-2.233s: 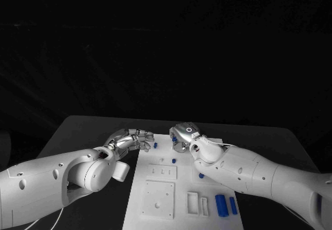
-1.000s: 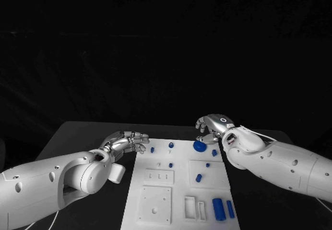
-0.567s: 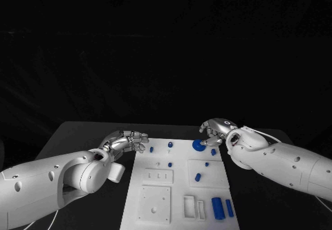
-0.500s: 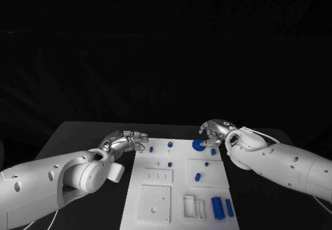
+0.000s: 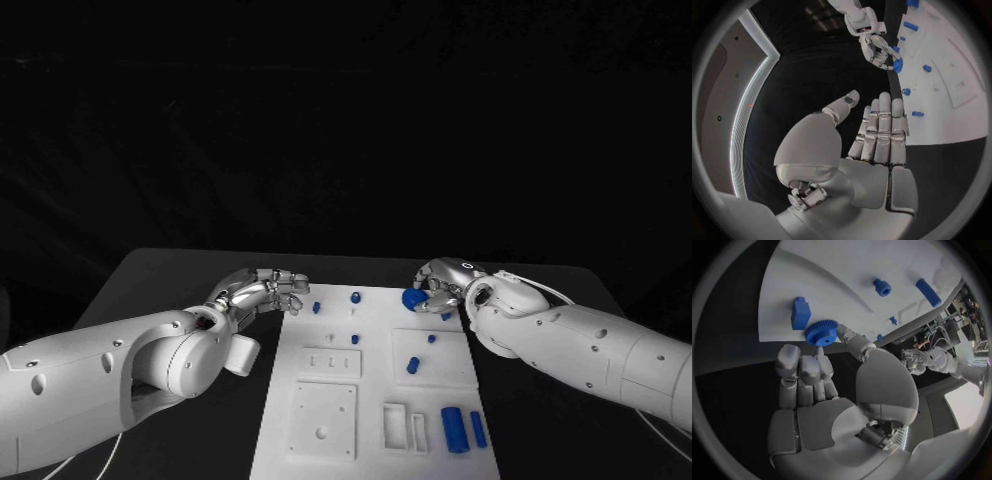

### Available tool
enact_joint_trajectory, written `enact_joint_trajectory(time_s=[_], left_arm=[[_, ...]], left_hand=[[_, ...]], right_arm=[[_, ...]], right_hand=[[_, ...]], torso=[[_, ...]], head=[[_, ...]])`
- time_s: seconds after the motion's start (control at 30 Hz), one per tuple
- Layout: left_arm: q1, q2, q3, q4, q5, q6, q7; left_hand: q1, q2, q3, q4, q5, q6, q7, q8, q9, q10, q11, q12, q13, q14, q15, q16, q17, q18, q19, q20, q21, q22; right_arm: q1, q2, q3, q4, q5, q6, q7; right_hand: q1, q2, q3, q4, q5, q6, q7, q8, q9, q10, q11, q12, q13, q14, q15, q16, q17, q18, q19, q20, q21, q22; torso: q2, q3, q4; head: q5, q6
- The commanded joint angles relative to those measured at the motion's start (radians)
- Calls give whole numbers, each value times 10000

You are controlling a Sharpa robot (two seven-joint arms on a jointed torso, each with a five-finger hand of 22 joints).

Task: Assemble the parts on the task board

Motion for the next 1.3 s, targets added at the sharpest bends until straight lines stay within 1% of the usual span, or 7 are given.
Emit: enact_joint_trajectory(time_s=[0.03, 0.5, 0.63, 0.83, 1.03, 1.17, 1.3], left_arm=[[11, 13, 9, 9, 23, 85, 91], [12, 17, 9, 1, 16, 98, 77], [12, 19, 9, 3, 16, 99, 73], [12, 13, 9, 10, 10, 93, 64], [12, -3, 9, 13, -8, 90, 48], [12, -7, 9, 10, -11, 84, 49], [12, -12, 9, 22, -12, 79, 47]], left_hand=[[-106, -6, 66, -12, -29, 18, 45, -41, -8, 30, 32, -46, -9, -56, -20, 32, 15, 128, -3, -37, 57, 211], [-116, -5, 67, -10, -30, 18, 46, -42, -7, 30, 33, -49, -9, -58, -19, 34, 14, 127, -6, -35, 62, 210], [-118, -5, 68, -10, -31, 18, 47, -42, -7, 30, 34, -50, -9, -59, -19, 34, 14, 127, -6, -35, 63, 210], [-118, -4, 71, -13, -30, 19, 47, -43, -6, 30, 33, -52, -8, -60, -19, 35, 13, 127, -8, -35, 64, 209], [-114, -5, 75, -18, -30, 18, 46, -43, -6, 30, 33, -54, -8, -62, -19, 35, 13, 128, -10, -36, 66, 209], [-111, -9, 77, -23, -29, 18, 46, -44, -6, 28, 34, -56, -9, -64, -19, 35, 12, 129, -12, -36, 67, 209], [-110, -9, 80, -25, -29, 17, 47, -44, -6, 27, 34, -58, -9, -65, -18, 36, 11, 129, -14, -36, 68, 208]], right_arm=[[-40, 32, -14, -27, 126, 264, 184], [-46, 102, -16, -206, 242, 407, 215], [-48, 116, -20, -227, 187, 496, 235], [-85, 144, -33, -230, -51, 508, 237], [-117, 150, -38, -238, -365, 416, 230], [-148, 145, -66, -158, -1026, 77, 220], [-171, 138, -81, -80, -1493, -172, 186]], right_hand=[[2, 130, 68, 35, 28, 8, 10, -16, 0, 81, -3, 47, 259, -73, 7, 42, 32, 1184, -44, -43, 51, 227], [34, 332, 505, 290, -198, 113, -8, 43, 21, 140, -18, 133, 335, -71, -6, 0, 190, 1184, -130, -27, 209, 215], [161, 485, 807, 359, -250, 225, -21, 100, 41, 160, -30, 155, 356, -64, -17, -27, 244, 1184, -169, -26, 255, 210], [295, 745, 1119, 299, -262, 364, -32, 165, 63, 172, -40, 173, 377, -54, -24, -62, 318, 1184, -224, -12, 333, 214], [349, 894, 1237, 148, -280, 499, -52, 229, 87, 195, -56, 196, 396, -47, -38, -85, 370, 1184, -266, 3, 391, 214], [355, 665, 1227, -20, -252, 531, -59, 238, 88, 217, -63, 212, 410, -39, -43, -106, 410, 1184, -283, 10, 443, 210], [406, 657, 1282, -62, -290, 682, -105, 314, 119, 280, -103, 248, 433, -23, -79, -127, 443, 1184, -274, 14, 477, 197]], torso=[[-3, -9, -2], [-6, -10, -15], [-4, -12, -11], [-7, -4, -9], [-13, -3, -14], [-18, -8, -12], [-15, -5, -19]], head=[[3, -17], [4, -56], [1, -85], [16, -109], [25, -129], [18, -125], [25, -140]])
